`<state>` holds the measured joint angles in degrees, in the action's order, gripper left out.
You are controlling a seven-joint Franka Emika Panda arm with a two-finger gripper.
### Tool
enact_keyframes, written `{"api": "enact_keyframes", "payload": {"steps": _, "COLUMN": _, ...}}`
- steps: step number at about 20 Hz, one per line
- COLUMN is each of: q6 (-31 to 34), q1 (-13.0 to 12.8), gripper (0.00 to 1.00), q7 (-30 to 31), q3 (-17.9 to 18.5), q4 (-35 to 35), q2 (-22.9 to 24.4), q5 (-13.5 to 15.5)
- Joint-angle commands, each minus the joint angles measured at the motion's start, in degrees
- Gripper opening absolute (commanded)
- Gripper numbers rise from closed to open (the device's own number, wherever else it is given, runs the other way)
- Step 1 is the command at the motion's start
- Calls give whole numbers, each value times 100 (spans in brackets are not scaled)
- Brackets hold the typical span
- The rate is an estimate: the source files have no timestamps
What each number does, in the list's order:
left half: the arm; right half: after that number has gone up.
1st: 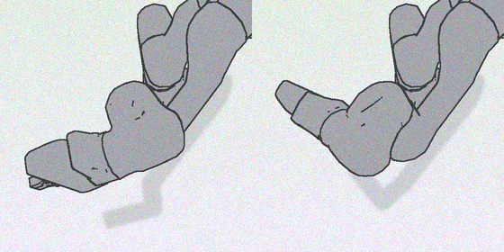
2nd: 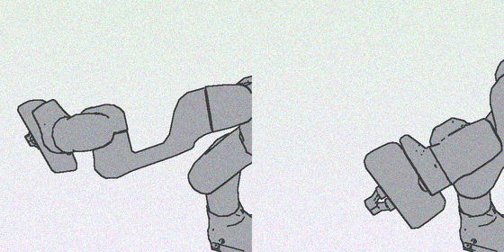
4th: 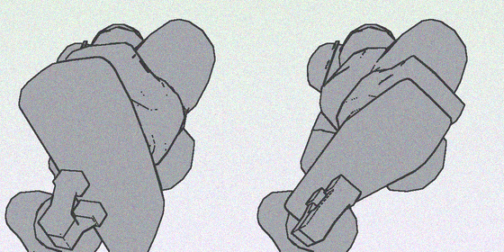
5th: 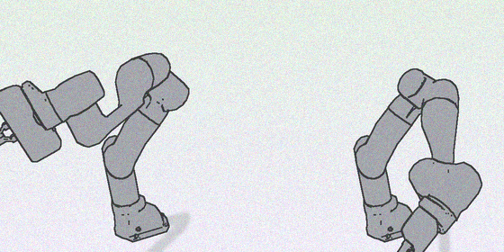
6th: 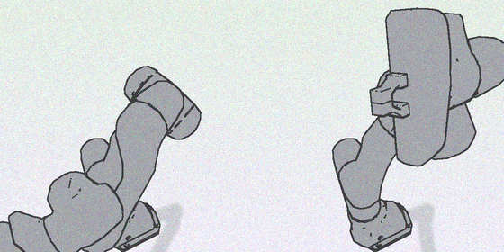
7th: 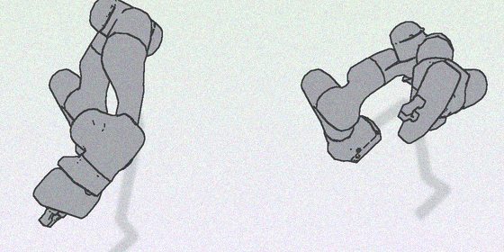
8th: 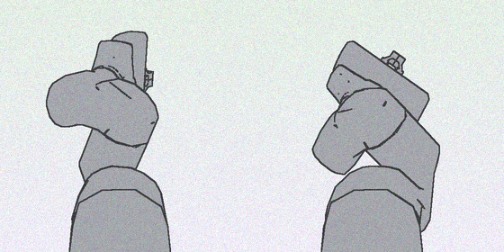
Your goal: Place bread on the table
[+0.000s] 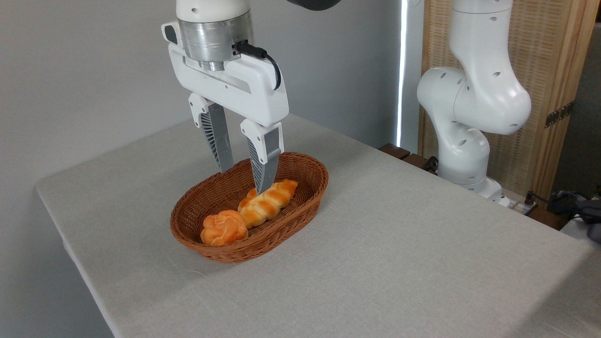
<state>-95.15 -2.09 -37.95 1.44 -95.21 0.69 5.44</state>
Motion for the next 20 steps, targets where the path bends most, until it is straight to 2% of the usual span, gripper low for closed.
{"api": "enact_keyframes", "payload": {"steps": 1, "q6": 75, "q1": -54, "gripper": 100, "q7": -107, "q3": 93, "q4": 28, "q2": 45, "q5": 98}}
{"api": "enact_keyframes", "payload": {"steps": 14, "q6": 67, "q1": -63, "gripper": 100, "q7": -107, "q3": 85, "q4": -24, "q2": 62, "q5": 89}}
{"api": "enact_keyframes", "payload": {"steps": 17, "q6": -231, "q1": -81, "gripper": 100, "q7": -98, "q3": 14, "q4": -182, "q2": 80, "q5": 98}}
{"api": "enact_keyframes", "payload": {"steps": 20, "q6": -741, "q1": -248, "gripper": 100, "q7": -19, "q3": -56, "q4": -525, "q2": 142, "q5": 115}}
